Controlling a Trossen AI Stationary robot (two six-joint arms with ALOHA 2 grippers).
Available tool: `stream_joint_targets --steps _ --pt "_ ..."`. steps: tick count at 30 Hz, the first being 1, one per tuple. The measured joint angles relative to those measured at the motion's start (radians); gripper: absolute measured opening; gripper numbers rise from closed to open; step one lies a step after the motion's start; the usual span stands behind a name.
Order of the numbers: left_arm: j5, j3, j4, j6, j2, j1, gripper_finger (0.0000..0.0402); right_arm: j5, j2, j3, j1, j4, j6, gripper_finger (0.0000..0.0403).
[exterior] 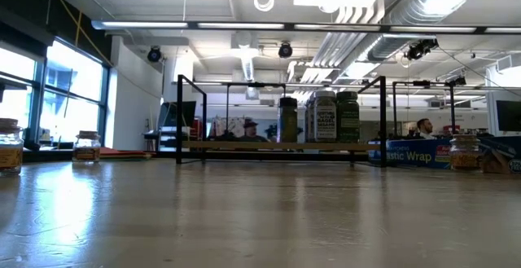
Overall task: Shelf spices
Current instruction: Put the left black seasoning bottle on the shelf aligned with the other black seasoning bottles
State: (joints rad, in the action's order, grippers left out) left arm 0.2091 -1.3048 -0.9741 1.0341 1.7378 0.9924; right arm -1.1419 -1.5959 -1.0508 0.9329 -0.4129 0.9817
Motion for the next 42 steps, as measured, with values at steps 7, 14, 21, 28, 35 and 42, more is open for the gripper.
stream_joint_targets --steps 7,14,21,28,35,42 --pt "-0.014 0.0 -0.001 -0.008 0.0 -0.005 0.0253 0.0 0.0 0.0 0.0 0.0 -0.006 0.0309" --pt "-0.013 0.0 0.0 -0.04 -0.001 -0.031 0.0224 0.0 0.0 0.0 0.0 0.0 -0.007 0.0309" --pt "0.003 -0.004 0.005 -0.082 -0.001 -0.069 0.021 0.0 0.0 0.0 0.0 0.0 -0.007 0.0309" --pt "0.142 -0.049 0.009 -0.166 -0.001 -0.232 0.0208 -0.005 0.0 -0.002 0.004 0.008 -0.036 0.0309" --pt "0.162 -0.144 0.096 -0.527 -0.001 -0.536 0.0207 -0.04 0.0 -0.065 0.063 -0.036 -0.085 0.0309" --pt "0.054 -0.254 0.212 -0.811 -0.001 -0.874 0.0207 -0.081 0.0 -0.089 0.115 -0.068 -0.069 0.0309"
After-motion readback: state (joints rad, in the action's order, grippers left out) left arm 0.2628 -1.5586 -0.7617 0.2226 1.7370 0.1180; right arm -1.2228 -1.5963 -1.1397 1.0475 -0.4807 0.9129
